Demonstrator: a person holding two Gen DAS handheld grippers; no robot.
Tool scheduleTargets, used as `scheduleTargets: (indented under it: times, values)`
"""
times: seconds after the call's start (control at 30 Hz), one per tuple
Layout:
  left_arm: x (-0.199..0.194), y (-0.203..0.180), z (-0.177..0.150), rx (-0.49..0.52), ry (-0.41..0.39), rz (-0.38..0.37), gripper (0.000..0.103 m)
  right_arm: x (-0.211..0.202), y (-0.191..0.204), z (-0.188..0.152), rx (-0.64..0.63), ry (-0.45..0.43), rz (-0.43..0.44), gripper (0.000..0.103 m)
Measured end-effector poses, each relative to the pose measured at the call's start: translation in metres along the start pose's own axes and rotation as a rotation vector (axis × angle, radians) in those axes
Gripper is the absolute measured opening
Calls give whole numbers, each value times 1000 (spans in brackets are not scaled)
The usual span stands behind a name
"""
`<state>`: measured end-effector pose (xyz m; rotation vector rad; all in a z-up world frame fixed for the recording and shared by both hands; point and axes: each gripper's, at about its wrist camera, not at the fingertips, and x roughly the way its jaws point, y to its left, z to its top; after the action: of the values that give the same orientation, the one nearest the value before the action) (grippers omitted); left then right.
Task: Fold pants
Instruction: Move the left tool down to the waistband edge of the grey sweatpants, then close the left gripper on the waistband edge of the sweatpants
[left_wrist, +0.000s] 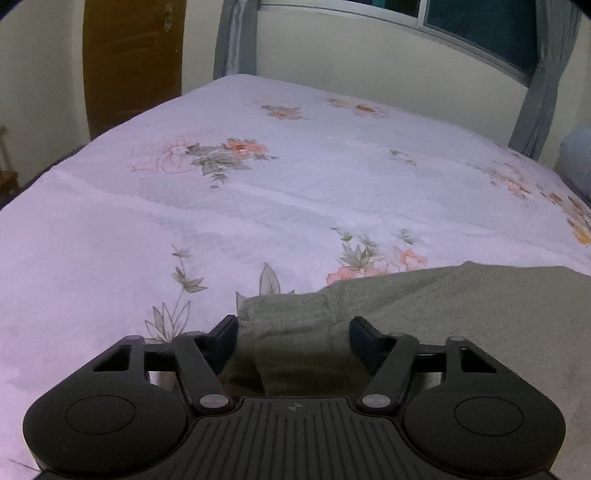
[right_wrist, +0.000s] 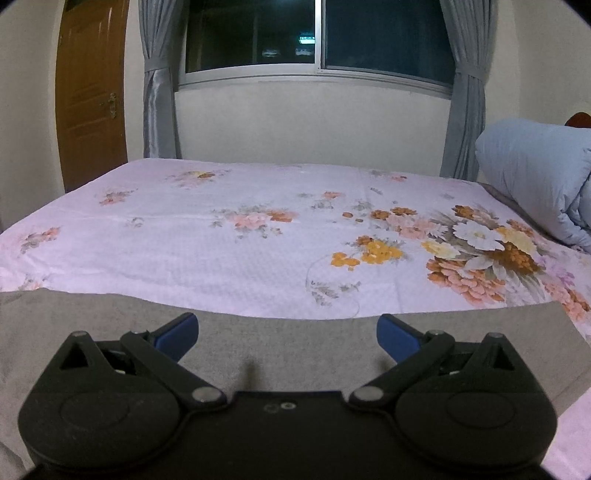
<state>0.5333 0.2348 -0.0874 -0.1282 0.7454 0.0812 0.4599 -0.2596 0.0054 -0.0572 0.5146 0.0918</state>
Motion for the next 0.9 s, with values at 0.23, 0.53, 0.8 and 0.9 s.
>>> scheduleTargets:
  times: [0.23,0.53,0.8,0.9]
  values:
    - [-16,2,2,-47,-30,-39,52,1,-5,-6,12,9,0,97]
    - [-37,13,-13,-91,-22,-62,54,-2,-7,-7,26,9,5,97]
    - [-58,15,-13,-142,-71,-92,55,-5,-6,-3,8,-3,4,97]
    - [-59,16,-13,-136,-79,-76,75,-5,-6,-4,9,1,1,97]
